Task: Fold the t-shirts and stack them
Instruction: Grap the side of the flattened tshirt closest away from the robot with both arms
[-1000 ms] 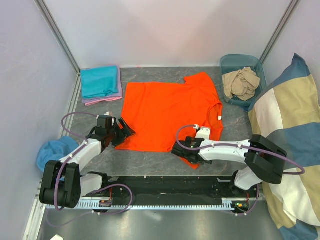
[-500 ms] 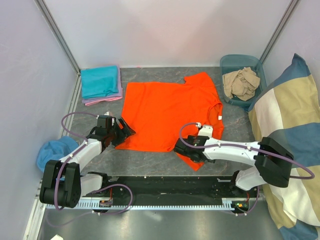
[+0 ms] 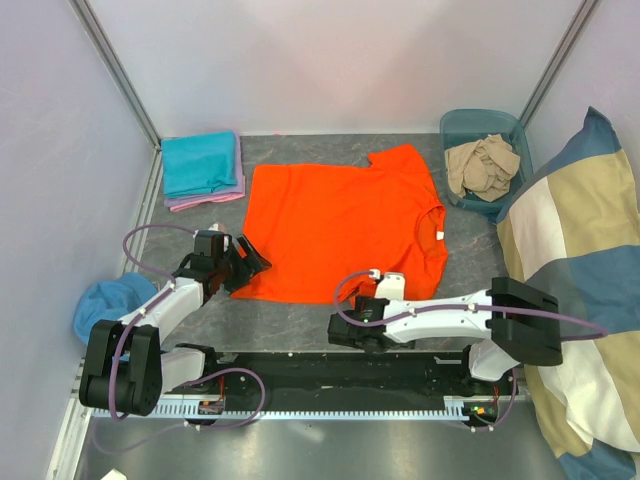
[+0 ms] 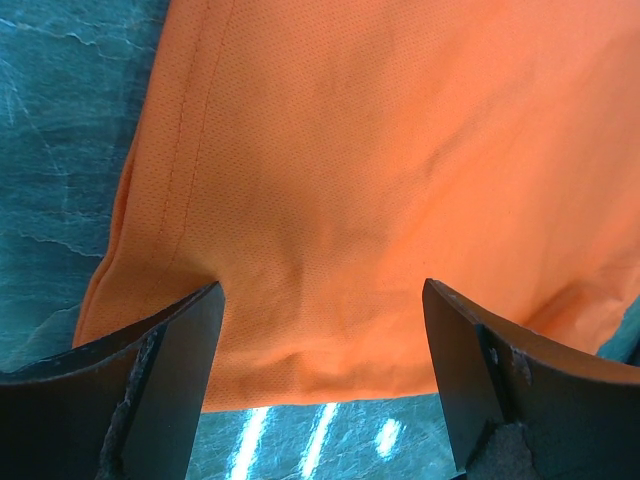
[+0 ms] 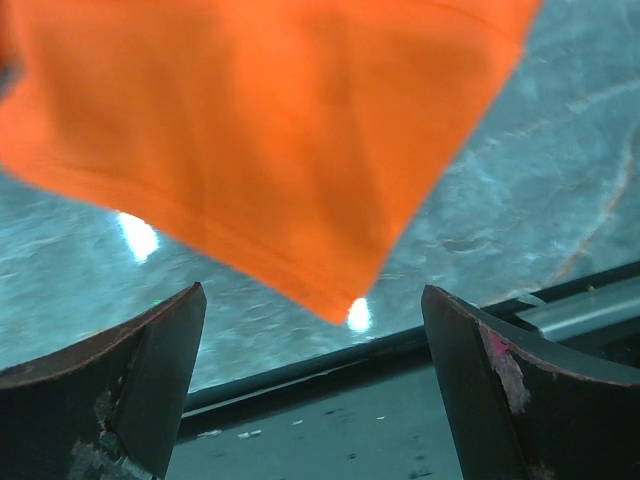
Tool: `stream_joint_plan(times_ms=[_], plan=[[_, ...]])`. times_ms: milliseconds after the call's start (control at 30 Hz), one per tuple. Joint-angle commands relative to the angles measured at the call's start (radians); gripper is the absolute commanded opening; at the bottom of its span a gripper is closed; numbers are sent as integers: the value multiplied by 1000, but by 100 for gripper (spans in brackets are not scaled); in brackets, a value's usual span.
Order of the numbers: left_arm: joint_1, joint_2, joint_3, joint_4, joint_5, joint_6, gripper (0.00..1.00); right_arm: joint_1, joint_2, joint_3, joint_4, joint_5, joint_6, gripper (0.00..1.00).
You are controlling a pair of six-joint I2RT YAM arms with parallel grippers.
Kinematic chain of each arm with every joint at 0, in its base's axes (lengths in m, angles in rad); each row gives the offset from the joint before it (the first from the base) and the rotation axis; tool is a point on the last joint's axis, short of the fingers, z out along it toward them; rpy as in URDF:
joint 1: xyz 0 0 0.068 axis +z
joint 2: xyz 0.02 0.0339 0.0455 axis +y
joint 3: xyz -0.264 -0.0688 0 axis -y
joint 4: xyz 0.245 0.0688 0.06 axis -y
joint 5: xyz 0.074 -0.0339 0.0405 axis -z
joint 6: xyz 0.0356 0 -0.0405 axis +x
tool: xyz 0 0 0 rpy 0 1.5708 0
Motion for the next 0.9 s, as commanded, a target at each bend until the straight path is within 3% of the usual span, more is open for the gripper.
stream_joint_plan(times_ms=[0,167,467,867], plan=[[1,-7,-4,13,24,-1,88,7,-122,-88,-32,-15,156,98],[1,1,-6,19,33,-4,88,22,-185,-149,-29,-27,216,98],[1,-2,-9,16,33,3,87,40,-125,-188,26,-43,241,98],[1,16,2,16,35,3,87,40,-255,-197,-48,-3,295,97]])
